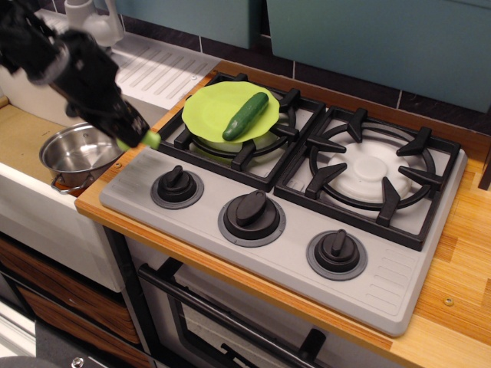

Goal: Put pickle on plate and cauliflower in pot or pan in sink

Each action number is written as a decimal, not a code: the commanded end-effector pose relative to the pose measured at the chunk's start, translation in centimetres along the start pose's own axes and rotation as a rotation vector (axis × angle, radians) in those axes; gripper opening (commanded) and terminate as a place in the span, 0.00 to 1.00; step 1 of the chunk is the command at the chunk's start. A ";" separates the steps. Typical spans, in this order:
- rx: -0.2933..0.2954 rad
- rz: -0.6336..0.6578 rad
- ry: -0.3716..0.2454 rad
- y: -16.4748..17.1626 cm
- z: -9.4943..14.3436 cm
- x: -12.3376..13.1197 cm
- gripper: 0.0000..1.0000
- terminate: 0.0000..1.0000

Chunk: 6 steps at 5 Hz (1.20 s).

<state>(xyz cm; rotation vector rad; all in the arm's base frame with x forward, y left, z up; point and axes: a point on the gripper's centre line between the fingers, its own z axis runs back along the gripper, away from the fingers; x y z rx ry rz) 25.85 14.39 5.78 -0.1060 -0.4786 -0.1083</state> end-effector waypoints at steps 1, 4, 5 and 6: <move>0.044 -0.065 -0.027 4.1 4.2 2.2 0.00 0.00; 0.091 -0.117 -0.082 8.5 2.4 1.6 0.00 0.00; 0.069 -0.116 -0.096 9.2 1.6 1.3 0.00 0.00; 0.069 -0.105 -0.093 9.6 0.7 0.9 0.00 0.00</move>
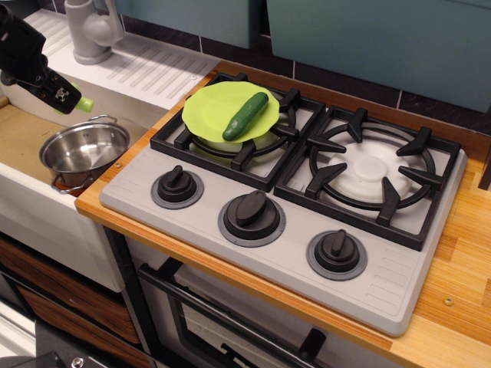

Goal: Put pickle on plate and cauliflower in pot or pan in sink

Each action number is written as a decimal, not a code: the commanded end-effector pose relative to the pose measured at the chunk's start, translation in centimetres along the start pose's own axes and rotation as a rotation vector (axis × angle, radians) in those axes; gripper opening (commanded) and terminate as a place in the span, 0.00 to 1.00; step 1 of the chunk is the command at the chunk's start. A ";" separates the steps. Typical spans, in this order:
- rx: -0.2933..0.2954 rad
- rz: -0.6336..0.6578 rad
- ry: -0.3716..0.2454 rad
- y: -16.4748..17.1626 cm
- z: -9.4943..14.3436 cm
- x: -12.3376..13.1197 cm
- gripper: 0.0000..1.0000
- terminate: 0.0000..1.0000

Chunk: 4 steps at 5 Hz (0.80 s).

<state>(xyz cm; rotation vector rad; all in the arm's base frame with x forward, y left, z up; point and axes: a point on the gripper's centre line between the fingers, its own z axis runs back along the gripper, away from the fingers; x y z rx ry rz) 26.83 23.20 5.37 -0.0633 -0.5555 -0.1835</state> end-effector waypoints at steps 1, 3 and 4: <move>0.026 -0.016 -0.031 1.2 -1.2 0.0 0.00 0.00; 0.001 0.006 -0.035 0.6 -2.9 -1.7 1.00 0.00; 0.009 0.017 -0.010 0.1 -2.2 -1.4 1.00 0.00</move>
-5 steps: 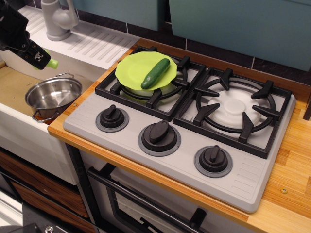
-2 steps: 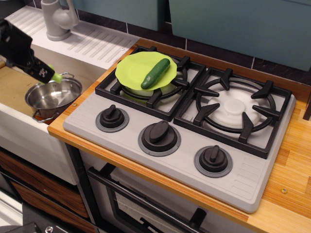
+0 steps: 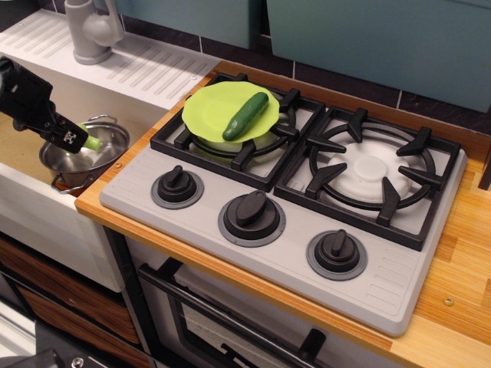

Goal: Put pickle on plate and cauliflower in pot or pan in sink

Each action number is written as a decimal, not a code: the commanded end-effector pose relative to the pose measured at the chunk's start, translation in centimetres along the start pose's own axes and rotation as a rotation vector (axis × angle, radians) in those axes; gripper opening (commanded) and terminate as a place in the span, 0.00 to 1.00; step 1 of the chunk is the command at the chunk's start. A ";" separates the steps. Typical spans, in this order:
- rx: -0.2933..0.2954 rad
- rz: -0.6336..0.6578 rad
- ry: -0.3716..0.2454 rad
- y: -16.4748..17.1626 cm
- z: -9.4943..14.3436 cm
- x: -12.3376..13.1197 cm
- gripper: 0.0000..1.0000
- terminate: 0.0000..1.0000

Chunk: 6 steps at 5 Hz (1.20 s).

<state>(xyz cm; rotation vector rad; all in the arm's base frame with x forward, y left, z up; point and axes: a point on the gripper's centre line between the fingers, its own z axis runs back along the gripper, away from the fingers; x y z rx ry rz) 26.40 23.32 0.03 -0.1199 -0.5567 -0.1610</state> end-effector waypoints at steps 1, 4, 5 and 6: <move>0.060 -0.014 0.016 -0.4 2.8 2.4 1.00 0.00; 0.143 -0.011 0.114 -2.0 8.0 4.3 1.00 0.00; 0.167 0.001 0.144 -2.9 9.7 5.0 1.00 0.00; 0.193 0.013 0.177 -4.0 11.6 5.8 1.00 0.00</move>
